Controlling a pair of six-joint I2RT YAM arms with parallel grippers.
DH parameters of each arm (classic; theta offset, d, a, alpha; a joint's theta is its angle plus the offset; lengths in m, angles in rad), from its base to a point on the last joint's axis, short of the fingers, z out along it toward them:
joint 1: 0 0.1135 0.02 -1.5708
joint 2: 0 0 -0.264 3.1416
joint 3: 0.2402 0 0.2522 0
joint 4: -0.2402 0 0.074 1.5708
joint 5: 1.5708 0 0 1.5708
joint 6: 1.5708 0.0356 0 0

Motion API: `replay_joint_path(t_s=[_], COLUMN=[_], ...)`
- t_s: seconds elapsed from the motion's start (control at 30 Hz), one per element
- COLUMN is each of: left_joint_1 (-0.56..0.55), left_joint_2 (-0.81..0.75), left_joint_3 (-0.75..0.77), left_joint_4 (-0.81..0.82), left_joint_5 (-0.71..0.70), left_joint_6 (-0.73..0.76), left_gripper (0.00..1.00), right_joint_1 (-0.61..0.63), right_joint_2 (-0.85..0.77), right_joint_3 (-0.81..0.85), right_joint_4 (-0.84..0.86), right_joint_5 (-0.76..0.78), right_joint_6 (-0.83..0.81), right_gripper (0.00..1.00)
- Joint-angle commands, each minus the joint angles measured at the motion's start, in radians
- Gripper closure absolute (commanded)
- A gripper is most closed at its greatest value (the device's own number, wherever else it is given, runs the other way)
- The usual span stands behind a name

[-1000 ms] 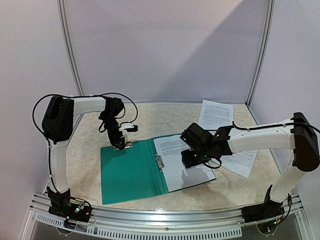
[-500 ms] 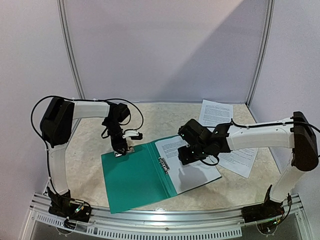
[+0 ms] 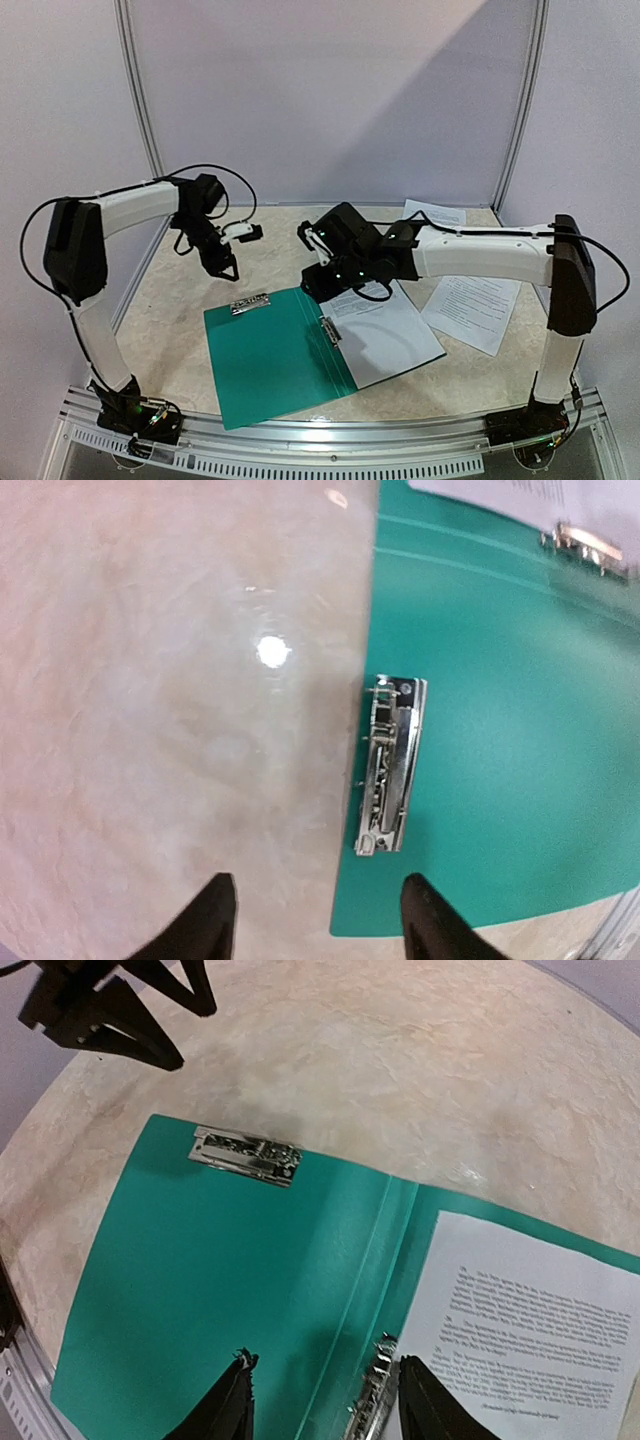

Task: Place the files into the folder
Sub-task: Move the folder with some files to the center of the board, then rotate the folder with some files at the center of the board.

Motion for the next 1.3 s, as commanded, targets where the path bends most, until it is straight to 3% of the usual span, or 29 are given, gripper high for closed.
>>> replay_joint_path(t_s=[0.0,0.1,0.17,0.33,0.43,0.6,0.8,0.87,0.9,1.0,1.27], left_joint_1=[0.061,0.073,0.068,0.059,0.082,0.102,0.1,0.098,0.098,0.096,0.096], left_joint_2=[-0.084,-0.094,-0.074,0.015,0.019,0.037,0.045,0.057,0.063,0.063,-0.005], left_joint_3=[-0.082,-0.143,-0.151,-0.124,-0.141,-0.149,-0.186,-0.172,-0.165,-0.16,-0.209], left_joint_4=[0.025,0.088,0.074,0.024,0.074,0.08,0.139,0.147,0.147,0.14,0.142], left_joint_5=[0.104,0.098,0.115,0.094,0.059,0.015,-0.035,-0.036,-0.033,-0.025,-0.034], left_joint_6=[0.026,0.0,-0.03,-0.104,-0.128,-0.127,-0.11,-0.116,-0.123,-0.138,-0.11], left_gripper=[0.58,0.79,0.81,0.81,0.79,0.74,0.68,0.68,0.68,0.67,0.66], right_joint_1=[-0.01,-0.035,-0.044,-0.051,-0.051,-0.043,0.023,0.036,0.038,0.043,0.045], right_joint_2=[0.141,0.239,0.281,0.342,0.366,0.254,0.044,0.024,0.031,0.089,0.271], right_joint_3=[0.097,0.174,0.191,0.19,0.19,0.078,-0.074,-0.093,-0.082,0.015,0.144], right_joint_4=[0.052,0.057,0.079,0.151,0.133,0.088,-0.178,-0.205,-0.214,-0.287,-0.374], right_joint_5=[-0.084,-0.119,-0.126,-0.172,-0.168,-0.087,0.071,0.066,0.073,0.132,0.169], right_joint_6=[-0.057,-0.012,0.026,0.082,0.098,0.142,0.261,0.293,0.295,0.279,0.275], right_gripper=[0.53,0.62,0.65,0.66,0.67,0.66,0.51,0.4,0.34,0.32,0.37])
